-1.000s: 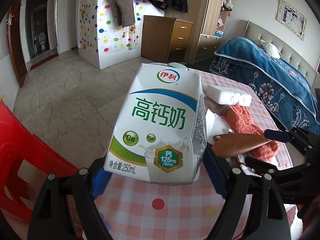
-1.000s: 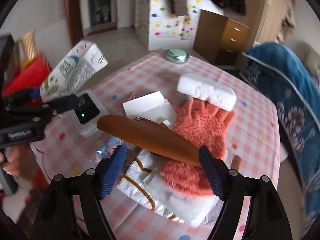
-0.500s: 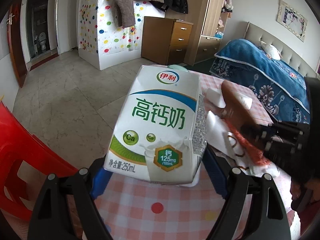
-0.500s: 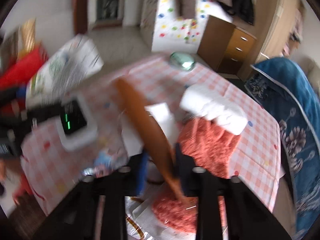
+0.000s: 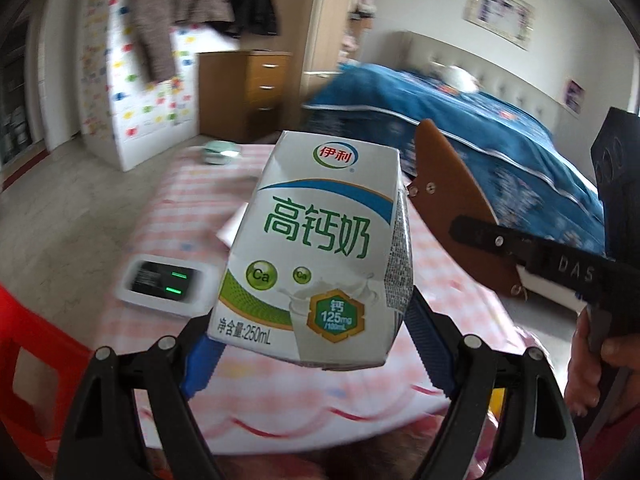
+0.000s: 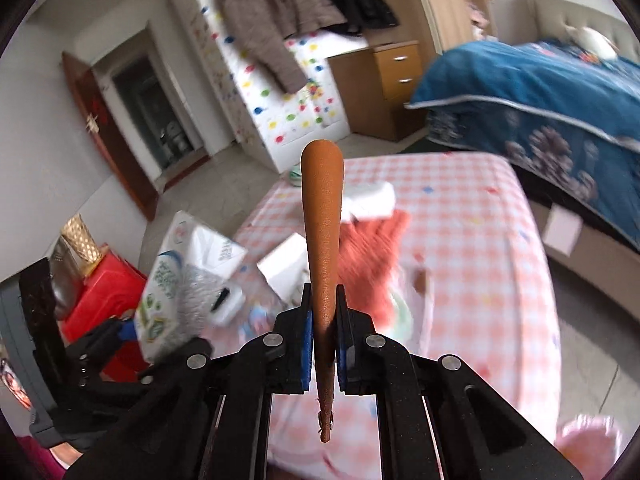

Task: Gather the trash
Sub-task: 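Carry carton and comb to the pink wastebasket and open both grippers over it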

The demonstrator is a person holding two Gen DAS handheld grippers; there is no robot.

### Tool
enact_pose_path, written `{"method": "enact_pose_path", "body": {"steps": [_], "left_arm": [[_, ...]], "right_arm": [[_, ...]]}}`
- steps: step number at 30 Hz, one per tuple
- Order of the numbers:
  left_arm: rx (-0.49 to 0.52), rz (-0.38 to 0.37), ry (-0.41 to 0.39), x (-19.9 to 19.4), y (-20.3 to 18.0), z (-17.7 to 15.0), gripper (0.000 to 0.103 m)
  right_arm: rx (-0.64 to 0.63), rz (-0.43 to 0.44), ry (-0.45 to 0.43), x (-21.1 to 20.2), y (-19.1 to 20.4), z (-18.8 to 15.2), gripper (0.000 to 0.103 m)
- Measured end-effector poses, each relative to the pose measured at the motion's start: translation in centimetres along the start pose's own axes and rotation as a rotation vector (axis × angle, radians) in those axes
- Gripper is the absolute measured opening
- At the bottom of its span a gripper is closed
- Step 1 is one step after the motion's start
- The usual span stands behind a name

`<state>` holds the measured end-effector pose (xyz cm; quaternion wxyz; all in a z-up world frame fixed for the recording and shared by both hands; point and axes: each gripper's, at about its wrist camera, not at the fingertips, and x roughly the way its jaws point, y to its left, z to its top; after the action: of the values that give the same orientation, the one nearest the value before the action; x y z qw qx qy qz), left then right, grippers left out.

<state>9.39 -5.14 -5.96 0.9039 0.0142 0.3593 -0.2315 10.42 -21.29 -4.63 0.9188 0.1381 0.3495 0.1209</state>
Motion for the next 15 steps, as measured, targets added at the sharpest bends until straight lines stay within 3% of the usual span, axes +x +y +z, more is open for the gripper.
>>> {"method": "enact_pose_path", "body": {"steps": [10, 15], "left_arm": [[0.189, -0.214, 0.07, 1.0, -12.1, -4.1, 0.081], [0.317, -0.304, 0.083, 1.6, -18.7, -5.4, 0.081]], "right_arm": [[0.195, -0.266, -0.092, -12.7, -5.7, -10.4, 0.009], [0.288, -0.36, -0.121, -16.4, -9.2, -13.5, 0.01]]}}
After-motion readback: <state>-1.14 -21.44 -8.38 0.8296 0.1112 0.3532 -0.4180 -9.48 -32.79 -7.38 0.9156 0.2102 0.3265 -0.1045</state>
